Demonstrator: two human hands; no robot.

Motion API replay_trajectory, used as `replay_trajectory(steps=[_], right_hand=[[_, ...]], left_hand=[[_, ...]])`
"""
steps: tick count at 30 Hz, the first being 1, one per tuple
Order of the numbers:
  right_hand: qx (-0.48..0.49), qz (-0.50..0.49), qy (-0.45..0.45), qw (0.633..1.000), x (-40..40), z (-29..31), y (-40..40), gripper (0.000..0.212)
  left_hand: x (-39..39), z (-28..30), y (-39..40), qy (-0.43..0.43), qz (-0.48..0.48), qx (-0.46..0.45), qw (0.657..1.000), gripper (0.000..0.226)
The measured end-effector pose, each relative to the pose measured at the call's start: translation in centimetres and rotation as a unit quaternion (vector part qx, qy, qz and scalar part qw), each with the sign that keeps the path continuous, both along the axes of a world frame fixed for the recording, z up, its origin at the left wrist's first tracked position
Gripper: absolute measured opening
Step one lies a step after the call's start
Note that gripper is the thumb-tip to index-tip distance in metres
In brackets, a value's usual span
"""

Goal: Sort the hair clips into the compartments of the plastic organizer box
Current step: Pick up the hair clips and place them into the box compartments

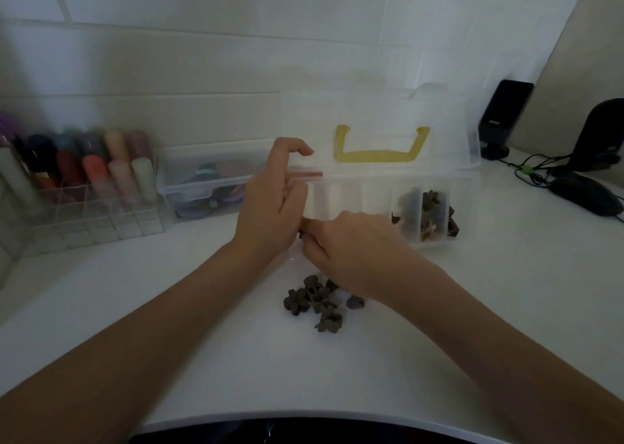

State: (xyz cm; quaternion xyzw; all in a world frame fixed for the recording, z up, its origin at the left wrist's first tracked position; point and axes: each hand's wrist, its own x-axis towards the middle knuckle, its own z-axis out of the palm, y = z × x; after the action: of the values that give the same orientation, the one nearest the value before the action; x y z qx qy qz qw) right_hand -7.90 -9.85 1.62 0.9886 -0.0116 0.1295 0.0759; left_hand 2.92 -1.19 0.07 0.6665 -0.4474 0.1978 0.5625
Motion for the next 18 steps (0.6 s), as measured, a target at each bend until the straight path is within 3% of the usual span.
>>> replay_trajectory(steps=[11, 16, 18], right_hand=[[0.017, -0.009, 0.0, 1.0, -0.7, 0.3, 0.2, 0.023], [0.108, 0.011, 0.015, 0.994, -1.2, 0.8, -0.1, 0.022], [0.217, 0.026, 0.024, 0.975, -1.5, 1.2, -0.6, 0.015]], left_hand=[[0.1, 0.5, 0.1, 0.009, 0.006, 0.024, 1.0, 0.036], [0.3, 0.5, 0.0, 0.012, -0.003, 0.024, 1.0, 0.035], [0.6, 0.4, 0.0, 0.018, -0.005, 0.023, 1.0, 0.034]])
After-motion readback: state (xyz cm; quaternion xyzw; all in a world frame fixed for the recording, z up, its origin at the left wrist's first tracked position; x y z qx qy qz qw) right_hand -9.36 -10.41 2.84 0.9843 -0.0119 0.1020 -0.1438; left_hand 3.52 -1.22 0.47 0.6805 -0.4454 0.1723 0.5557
